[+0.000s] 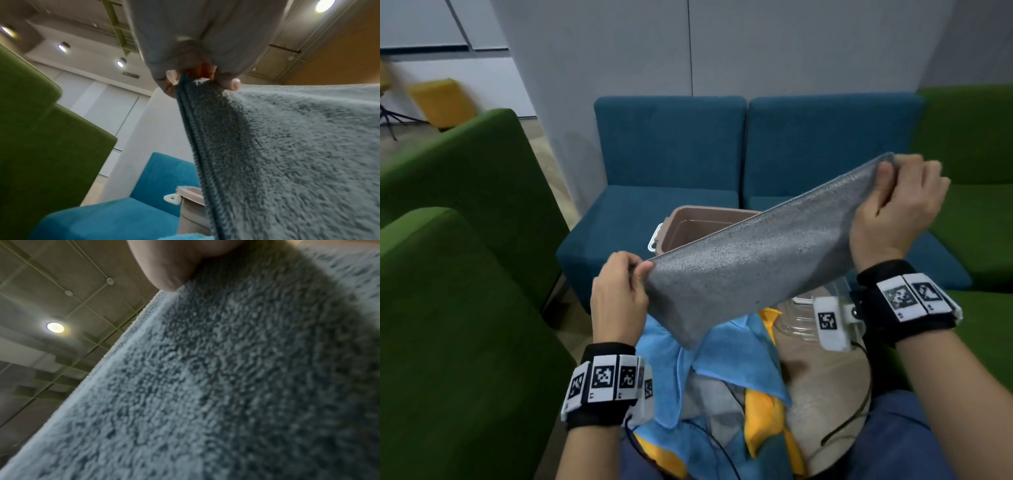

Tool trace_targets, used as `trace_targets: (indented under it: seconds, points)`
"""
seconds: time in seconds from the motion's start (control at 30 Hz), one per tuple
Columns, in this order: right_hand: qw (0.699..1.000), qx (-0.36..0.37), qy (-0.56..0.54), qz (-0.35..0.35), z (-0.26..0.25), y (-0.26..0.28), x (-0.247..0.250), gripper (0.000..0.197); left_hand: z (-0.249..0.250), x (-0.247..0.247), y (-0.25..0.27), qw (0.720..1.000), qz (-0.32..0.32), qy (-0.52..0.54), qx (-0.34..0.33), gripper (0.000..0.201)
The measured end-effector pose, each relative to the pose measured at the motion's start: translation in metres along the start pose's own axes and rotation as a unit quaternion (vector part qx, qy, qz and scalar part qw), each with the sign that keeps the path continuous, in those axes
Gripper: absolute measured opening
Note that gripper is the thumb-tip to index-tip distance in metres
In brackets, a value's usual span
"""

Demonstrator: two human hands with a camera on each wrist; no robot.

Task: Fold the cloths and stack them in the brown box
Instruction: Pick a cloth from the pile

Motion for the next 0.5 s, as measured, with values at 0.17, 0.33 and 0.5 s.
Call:
trace_targets:
  seconds: [0.17,0.33,0.5]
  points:
    - [0.994,-0.034,-0.063,-0.086,0.013,0.017,0.003,0.028,0.004,0.014,-0.005,0.998,0.008,0.055,-0.038,0.021]
    - [0.984,-0.042,-0.052,-0.165,0.03,0.018,-0.001,0.015,0.006,0.027,-0.04,0.998,0.033,0.033,-0.041,0.014]
    - [0.979,-0.05,-0.047,-0.19,0.041,0.019,0.001,0.013,0.005,0.035,-0.052,0.997,0.044,0.044,-0.05,0.016]
Point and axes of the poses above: each hand's wrist, its own y-axis away from the middle knuckle, its own x-axis out of the back of the hand, z = x × y, the point moved 3 cm from there along -y, towards the middle knuckle, and after that the axes turned 14 degrees about -z, right-handed, at the moved point
